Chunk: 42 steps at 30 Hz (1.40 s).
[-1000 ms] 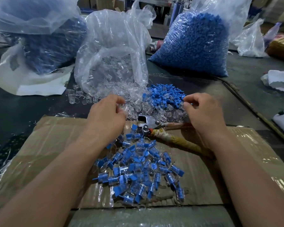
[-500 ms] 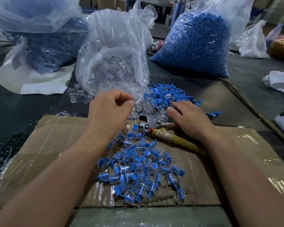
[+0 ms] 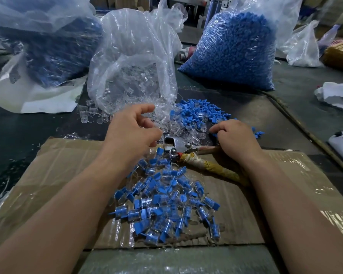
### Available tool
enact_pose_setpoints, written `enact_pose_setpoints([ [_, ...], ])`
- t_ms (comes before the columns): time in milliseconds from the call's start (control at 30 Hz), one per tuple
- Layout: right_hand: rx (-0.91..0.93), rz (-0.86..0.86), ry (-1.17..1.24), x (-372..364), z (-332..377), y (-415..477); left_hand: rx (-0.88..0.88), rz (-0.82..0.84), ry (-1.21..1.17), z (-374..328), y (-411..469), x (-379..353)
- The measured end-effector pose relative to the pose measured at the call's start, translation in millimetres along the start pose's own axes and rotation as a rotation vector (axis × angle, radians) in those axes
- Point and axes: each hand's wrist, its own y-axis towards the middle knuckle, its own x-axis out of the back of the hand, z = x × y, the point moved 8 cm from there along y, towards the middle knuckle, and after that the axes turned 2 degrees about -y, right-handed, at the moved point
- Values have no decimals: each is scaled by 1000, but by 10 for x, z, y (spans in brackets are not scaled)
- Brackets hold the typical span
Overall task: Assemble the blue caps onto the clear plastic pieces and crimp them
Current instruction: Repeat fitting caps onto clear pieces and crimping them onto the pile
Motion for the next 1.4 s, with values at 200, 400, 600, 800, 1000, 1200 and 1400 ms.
enact_pose_setpoints([
  [200,-28,21,12,13,-35,-8,7,56,-5,12,-26,-64],
  [400,0,-1,-31,-15,-20,-11,-20,5,-117,-28,-7,-19],
  [600,49,-124,-5,64,37,-32,26,19,-113,11,-15,-17],
  [800,64,-375,218,351,81,-126,-6,60,-105,-15,-19,-50],
  [1000,28,-336,469,435,160,-224,-18,71,-102,-17,-9,-57],
  [1200,173,-150,636,303,527,-414,60,141,-232,-10,-28,-102],
  [1400,294,-197,753,338,735,-548,61,151,-269,-55,-59,-145],
])
